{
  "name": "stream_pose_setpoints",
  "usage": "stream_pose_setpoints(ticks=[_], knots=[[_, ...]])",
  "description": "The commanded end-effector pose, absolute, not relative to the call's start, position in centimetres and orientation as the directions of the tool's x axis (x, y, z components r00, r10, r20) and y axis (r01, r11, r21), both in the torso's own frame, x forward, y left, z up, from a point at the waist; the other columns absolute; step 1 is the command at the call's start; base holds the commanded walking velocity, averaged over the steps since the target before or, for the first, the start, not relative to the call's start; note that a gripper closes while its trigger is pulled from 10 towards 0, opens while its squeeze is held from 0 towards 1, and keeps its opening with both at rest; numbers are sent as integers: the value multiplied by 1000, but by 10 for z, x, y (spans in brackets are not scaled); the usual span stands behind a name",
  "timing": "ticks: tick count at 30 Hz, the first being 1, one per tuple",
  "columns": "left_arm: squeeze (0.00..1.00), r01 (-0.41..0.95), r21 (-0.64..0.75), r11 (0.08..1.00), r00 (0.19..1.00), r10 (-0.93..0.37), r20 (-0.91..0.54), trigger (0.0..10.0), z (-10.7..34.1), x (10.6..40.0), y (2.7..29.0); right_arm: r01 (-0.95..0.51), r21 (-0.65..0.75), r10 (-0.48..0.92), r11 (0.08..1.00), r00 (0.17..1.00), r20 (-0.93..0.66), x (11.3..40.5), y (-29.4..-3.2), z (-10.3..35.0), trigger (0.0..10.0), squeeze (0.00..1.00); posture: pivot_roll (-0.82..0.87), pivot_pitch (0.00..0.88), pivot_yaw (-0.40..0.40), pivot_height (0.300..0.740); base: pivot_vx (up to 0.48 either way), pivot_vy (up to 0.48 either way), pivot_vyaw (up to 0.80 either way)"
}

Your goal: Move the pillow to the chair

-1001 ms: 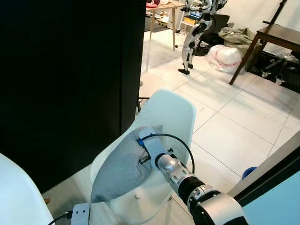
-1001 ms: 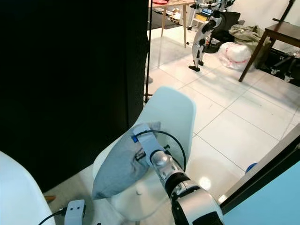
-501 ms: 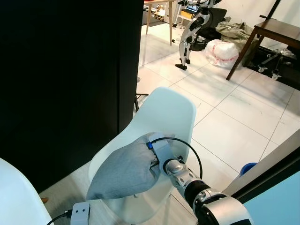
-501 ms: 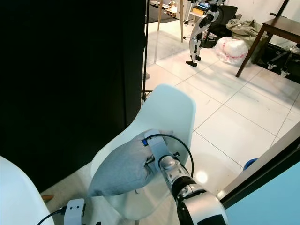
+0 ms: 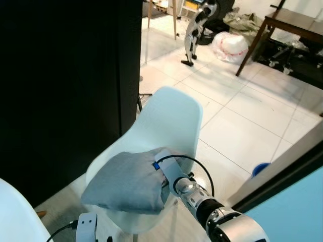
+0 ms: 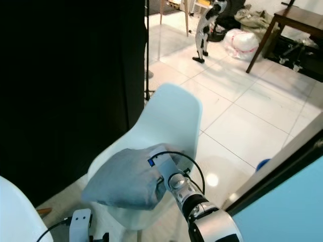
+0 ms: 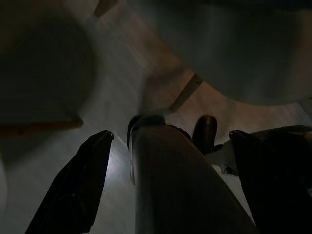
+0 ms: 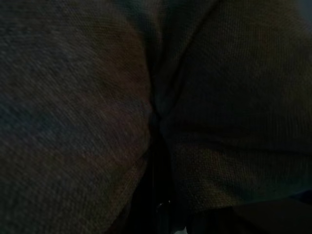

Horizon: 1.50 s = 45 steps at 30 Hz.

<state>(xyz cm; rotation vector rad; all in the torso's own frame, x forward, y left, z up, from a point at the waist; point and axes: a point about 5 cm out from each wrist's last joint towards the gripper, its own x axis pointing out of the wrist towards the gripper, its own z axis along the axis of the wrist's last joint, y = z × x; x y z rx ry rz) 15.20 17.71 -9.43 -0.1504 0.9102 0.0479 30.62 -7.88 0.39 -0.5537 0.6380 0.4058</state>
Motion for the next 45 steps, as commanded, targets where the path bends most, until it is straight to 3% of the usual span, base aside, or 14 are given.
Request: stream_pose_setpoints(ticks=[1, 12, 21, 24, 29, 37, 45], knots=[[0, -115, -136, 984, 471, -66, -880, 10000, -111, 110, 164, -538, -391, 147, 747, 707, -692, 297, -85, -6, 10000, 0, 118, 130, -124, 632, 0, 0, 0], [0, -116, -141, 983, 473, -70, -878, 10000, -111, 111, 163, -567, -416, 103, 712, 669, -736, 286, -99, -19, 10000, 0, 112, 133, -130, 622, 0, 0, 0], [0, -109, -143, 984, 474, -75, -878, 10000, -111, 111, 162, -621, -323, 211, 714, 631, -747, 278, -78, -22, 10000, 0, 120, 115, -142, 622, 0, 0, 0], [0, -106, -144, 984, 474, -77, -877, 10000, -111, 111, 161, -612, -391, 176, 687, 663, -728, 280, -78, -20, 10000, 0, 120, 121, -148, 622, 0, 0, 0], [0, -104, -147, 984, 476, -80, -876, 10000, -111, 111, 160, -469, -564, 10, 680, 775, -632, 295, -97, -10, 10000, 0, 131, 107, -150, 622, 0, 0, 0], [0, -112, -148, 983, 480, -77, -874, 10000, -112, 108, 160, -261, -609, -124, 749, 848, -516, 318, -123, 12, 10000, 0, 136, 110, -139, 622, 0, 0, 0], [0, -104, -155, 983, 488, -85, -869, 10000, -111, 110, 160, -130, -644, -236, 754, 861, -450, 326, -151, 23, 10000, 0, 123, 115, -132, 622, 0, 0, 0]])
